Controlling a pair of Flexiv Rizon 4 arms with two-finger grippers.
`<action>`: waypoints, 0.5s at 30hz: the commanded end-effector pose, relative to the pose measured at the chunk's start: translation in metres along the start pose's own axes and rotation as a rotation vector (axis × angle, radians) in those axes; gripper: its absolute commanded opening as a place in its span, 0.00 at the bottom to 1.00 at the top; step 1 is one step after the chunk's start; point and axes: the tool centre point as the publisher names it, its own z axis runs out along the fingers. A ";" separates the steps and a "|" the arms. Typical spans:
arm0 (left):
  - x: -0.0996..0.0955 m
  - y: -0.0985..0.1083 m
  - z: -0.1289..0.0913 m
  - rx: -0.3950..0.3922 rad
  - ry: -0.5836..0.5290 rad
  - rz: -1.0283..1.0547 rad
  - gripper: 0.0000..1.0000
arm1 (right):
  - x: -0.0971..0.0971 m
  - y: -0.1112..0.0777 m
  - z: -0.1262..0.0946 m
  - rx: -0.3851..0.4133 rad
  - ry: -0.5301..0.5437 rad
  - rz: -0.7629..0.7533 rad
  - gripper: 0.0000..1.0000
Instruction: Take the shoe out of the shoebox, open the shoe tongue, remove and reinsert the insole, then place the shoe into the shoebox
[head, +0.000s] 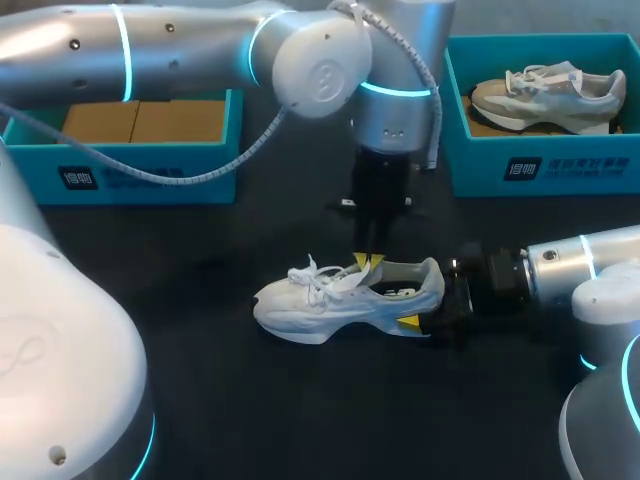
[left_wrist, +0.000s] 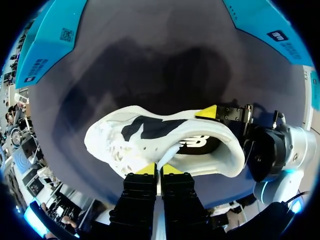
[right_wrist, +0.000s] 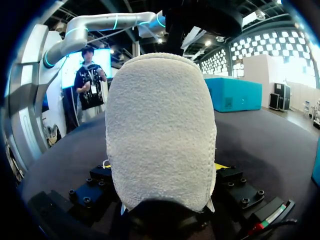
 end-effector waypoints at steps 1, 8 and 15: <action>-0.012 0.010 -0.002 0.041 0.024 -0.002 0.06 | 0.000 0.000 0.001 0.002 -0.001 0.000 0.00; -0.019 0.013 -0.003 0.071 0.045 -0.006 0.04 | 0.000 0.000 0.001 0.002 -0.001 0.000 0.00; -0.024 0.016 -0.003 0.085 0.091 0.013 0.05 | 0.000 0.000 0.001 0.002 -0.001 0.000 0.00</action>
